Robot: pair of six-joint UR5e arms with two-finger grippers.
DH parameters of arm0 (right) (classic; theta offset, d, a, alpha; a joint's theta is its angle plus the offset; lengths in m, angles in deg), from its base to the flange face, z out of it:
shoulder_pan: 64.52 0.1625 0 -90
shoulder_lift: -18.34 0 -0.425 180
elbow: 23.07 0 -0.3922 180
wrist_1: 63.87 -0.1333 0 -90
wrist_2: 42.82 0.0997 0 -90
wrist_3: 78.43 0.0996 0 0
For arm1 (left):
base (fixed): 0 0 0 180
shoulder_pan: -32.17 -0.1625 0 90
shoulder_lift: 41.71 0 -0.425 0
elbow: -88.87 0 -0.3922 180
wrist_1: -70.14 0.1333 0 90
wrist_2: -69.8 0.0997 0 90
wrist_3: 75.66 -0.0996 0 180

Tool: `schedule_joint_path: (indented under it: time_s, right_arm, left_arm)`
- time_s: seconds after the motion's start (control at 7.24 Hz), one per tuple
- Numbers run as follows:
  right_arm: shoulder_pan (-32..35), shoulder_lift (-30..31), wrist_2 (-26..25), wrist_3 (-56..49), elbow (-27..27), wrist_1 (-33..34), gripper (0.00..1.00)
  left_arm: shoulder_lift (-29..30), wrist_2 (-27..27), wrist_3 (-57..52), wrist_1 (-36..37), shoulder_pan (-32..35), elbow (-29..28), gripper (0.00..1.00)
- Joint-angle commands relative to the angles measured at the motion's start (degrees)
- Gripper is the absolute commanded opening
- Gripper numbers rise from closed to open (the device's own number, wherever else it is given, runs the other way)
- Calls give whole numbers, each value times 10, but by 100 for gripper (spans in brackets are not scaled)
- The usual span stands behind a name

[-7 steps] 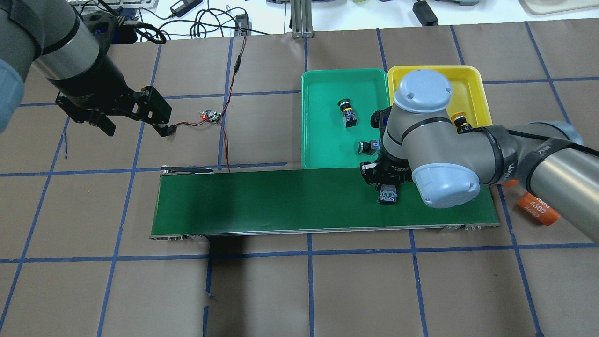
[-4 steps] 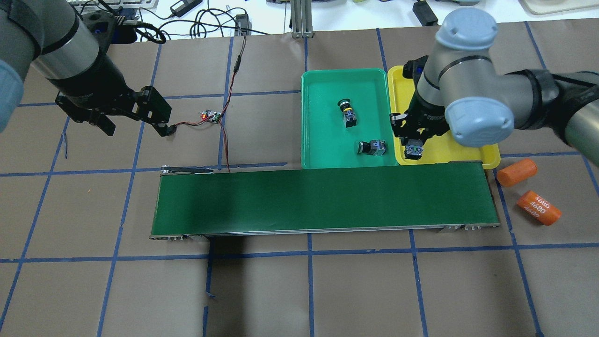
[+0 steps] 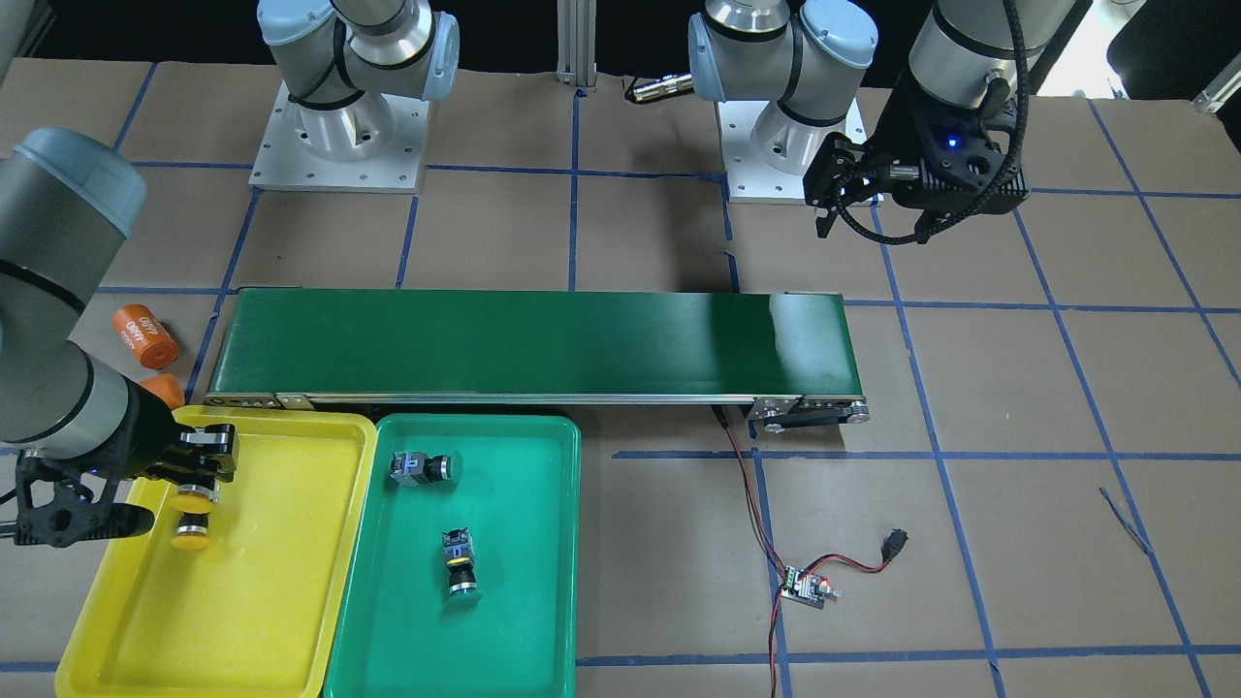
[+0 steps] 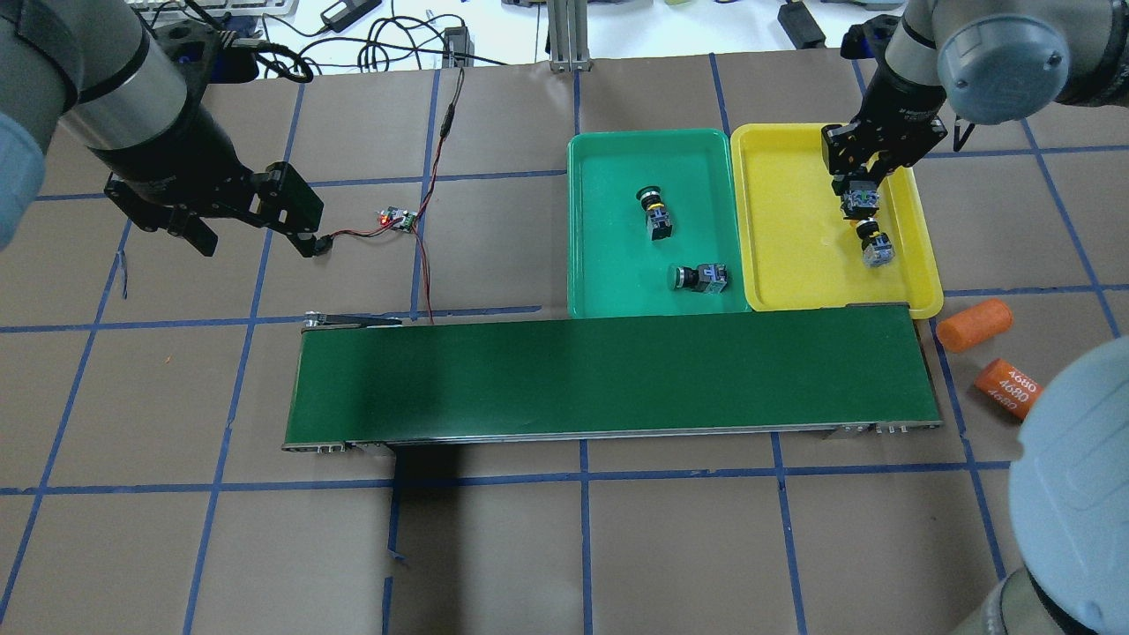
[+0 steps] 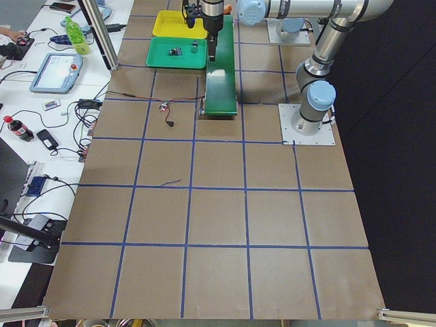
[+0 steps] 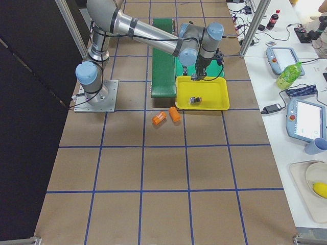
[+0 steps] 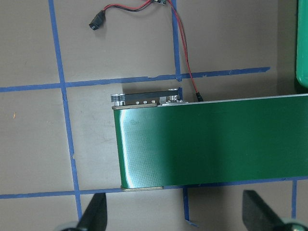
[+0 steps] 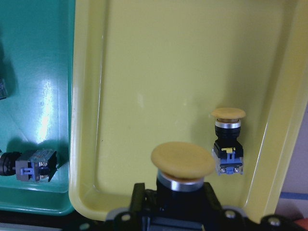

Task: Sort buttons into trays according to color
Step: 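Place the yellow-capped button in the yellow tray with the right gripper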

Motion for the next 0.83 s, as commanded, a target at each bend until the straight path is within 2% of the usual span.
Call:
schedule_joint_path:
  time_s: [0.0,0.14,0.28,0.41,0.55,0.69]
  right_arm:
    - [-2,-5,1,-3,-10,-12,32]
    - [-1,-4,1,-3,-10,-14,63]
    - [1,-1,1,-2,-10,-14,71]
    - [2,2,2,0,-10,-15,91]
    - [3,8,2,2,-10,-24,99]
    - [9,23,4,4,-12,-44,100]
  left_arm:
    - [0,0,0,1,0,0,100]
    - [0,0,0,1,0,-1,100]
    - [0,0,0,1,0,0,100]
    - [0,0,0,1,0,0,100]
    - [0,-1,0,1,0,0,100]
    - [0,-1,0,1,0,-1,100]
